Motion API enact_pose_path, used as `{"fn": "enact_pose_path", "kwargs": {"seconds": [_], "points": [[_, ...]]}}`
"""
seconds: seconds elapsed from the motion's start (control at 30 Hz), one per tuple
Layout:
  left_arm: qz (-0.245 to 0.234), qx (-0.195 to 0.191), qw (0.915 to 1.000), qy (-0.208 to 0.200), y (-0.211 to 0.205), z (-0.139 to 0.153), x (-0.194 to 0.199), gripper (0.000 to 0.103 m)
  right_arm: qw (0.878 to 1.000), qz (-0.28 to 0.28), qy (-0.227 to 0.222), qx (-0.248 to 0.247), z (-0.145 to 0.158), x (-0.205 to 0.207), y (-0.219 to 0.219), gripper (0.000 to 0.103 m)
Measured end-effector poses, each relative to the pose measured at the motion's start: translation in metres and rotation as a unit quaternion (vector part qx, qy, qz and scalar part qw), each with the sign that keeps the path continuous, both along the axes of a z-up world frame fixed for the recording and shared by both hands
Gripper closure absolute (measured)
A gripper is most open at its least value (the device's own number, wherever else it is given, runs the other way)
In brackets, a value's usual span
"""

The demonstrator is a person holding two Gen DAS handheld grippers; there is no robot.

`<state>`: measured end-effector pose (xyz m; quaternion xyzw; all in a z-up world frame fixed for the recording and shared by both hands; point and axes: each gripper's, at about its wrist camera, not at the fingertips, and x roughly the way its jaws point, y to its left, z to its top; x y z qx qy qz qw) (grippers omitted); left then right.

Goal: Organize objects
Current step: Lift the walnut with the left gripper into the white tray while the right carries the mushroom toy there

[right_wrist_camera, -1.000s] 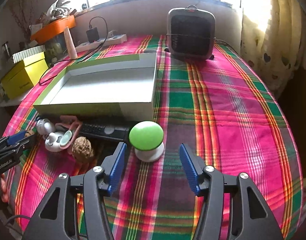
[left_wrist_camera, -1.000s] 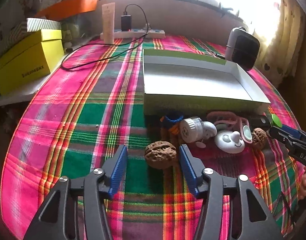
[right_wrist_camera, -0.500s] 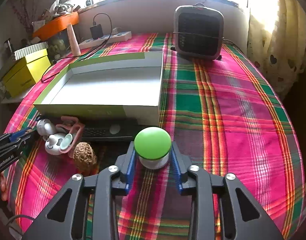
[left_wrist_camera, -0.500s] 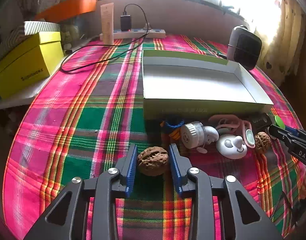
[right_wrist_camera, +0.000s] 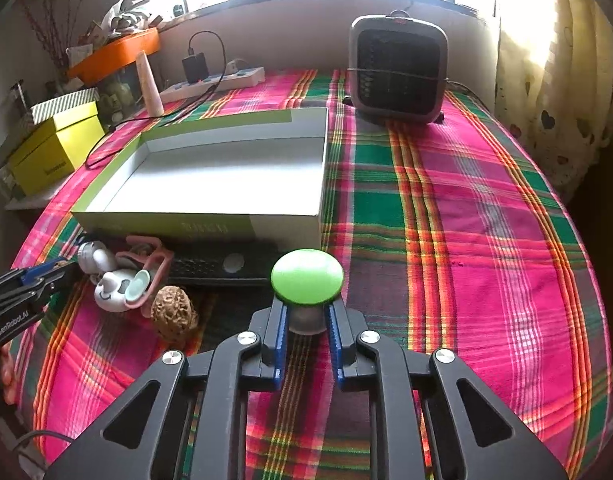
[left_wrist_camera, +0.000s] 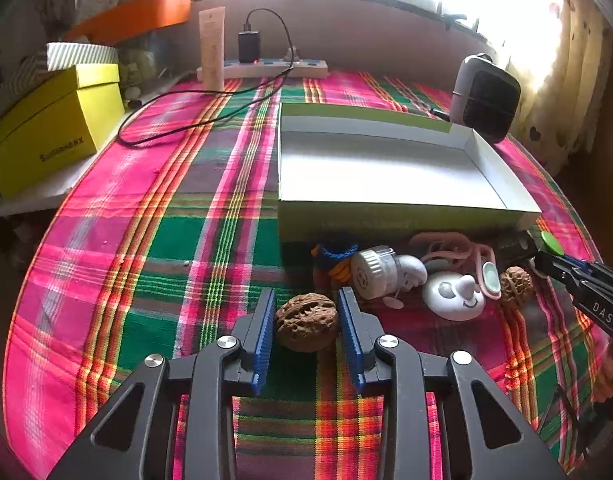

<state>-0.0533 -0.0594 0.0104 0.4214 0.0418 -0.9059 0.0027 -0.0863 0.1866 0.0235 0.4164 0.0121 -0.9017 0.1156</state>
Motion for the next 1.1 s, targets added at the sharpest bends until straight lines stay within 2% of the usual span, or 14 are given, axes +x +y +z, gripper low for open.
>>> {"fn": "enact_pose_path", "kwargs": {"seconds": [0.73,1.1], "points": [[-0.019,0.013,0.9994,0.024,0.009,0.021,-0.003,0.073,0.999,0.005,0.040,-0.017,0.023,0.009,-0.002,0.085],[-0.029,0.027,0.9985,0.037,0.012,0.035,-0.025,0.073,0.997,0.021,0.064,-0.026,0.039,-0.003,-0.015,0.085]]}}
